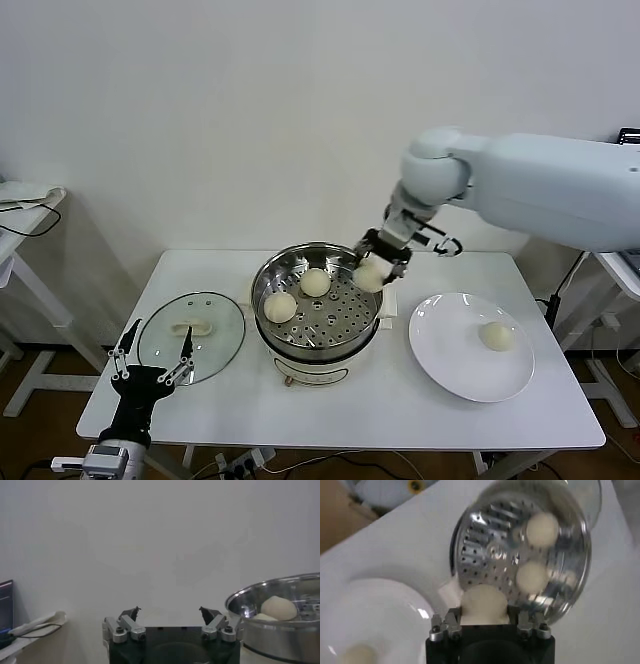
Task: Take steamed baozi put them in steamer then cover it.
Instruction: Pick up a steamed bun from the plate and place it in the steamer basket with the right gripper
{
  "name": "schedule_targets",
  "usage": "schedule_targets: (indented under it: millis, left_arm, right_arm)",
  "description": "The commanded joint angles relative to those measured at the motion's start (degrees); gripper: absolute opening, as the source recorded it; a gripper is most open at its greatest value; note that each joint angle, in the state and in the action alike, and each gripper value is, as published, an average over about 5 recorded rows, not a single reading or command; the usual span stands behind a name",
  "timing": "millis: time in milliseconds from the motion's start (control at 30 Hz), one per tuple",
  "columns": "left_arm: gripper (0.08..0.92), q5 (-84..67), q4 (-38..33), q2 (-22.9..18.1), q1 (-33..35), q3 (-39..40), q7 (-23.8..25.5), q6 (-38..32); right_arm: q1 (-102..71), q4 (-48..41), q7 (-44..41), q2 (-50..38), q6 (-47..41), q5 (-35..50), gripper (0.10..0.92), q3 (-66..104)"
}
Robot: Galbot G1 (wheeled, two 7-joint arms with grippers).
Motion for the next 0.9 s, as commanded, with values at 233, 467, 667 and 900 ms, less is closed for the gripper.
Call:
schedule_targets:
  millis: [233, 467, 667, 900]
  left_arm:
    - [0.823, -0.1, 0.2, -0.3, -0.4, 0.1, 0.0, 0.0]
    - [0.823, -0.3, 0.4, -0.2, -0.6, -0.3, 0.0, -0.1]
    - [0.823, -0.5, 0.6, -0.2, -0.7, -0.5, 0.0, -0.1]
    - [0.823, -0.6, 0.8, -0.3, -0.7, -0.6, 0.0, -0.2]
  right_arm:
    - [-6.4, 0.8, 6.5, 9.5, 16.4, -16.6, 0.629, 0.9]
    - [-9.7, -0.6, 7.0, 11.6, 17.5, -18.8, 0.636, 1.3]
    - [-11.6, -1.3, 6.8, 12.2, 17.7, -19.5, 0.636, 1.5]
    - [-13.2, -2.0, 6.5, 12.3, 17.5, -20.1, 0.646, 1.4]
